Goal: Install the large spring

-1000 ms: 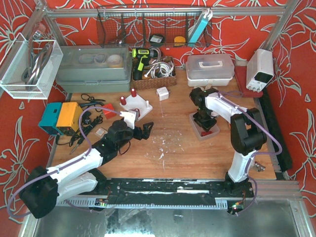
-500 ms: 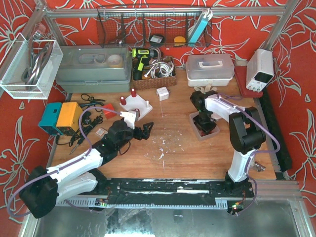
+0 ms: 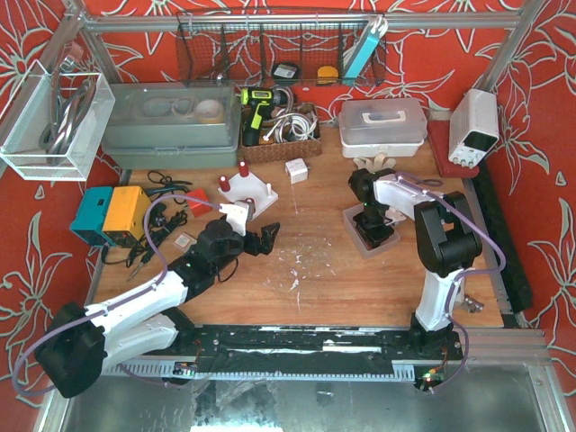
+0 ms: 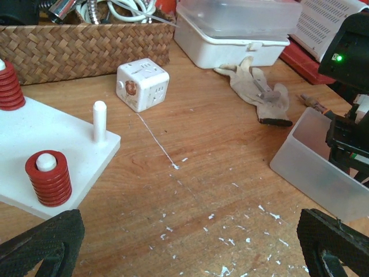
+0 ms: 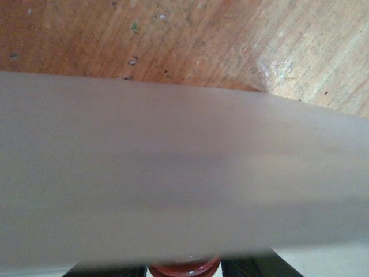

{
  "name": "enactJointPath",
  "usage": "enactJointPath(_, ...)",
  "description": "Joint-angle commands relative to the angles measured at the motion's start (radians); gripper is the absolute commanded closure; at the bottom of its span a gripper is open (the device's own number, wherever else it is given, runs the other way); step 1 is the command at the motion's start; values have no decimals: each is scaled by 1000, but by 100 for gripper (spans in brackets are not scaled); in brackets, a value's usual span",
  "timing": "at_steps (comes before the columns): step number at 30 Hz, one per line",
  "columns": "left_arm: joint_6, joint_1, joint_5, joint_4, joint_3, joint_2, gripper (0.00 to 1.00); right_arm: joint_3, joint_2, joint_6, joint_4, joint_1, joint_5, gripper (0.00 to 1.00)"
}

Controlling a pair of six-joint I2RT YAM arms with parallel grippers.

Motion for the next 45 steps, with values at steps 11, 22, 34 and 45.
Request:
enactJointPath(11,14,-9,-36,17,0,-15,0,-40,37,-20,77,-11,-8,91)
enactJointPath(22,-8,-9,-88,19,-17,-33,0,-65,-123,-212,118,-3,7,100)
enactJointPath(34,-55,-9,-157,-9,-17,-47,0,-179,-474,-554,277,28,46,100)
enactJointPath(45,-188,-4,-46,-35,3,-66,0,-347,-724,-1049,661,185,-35,100)
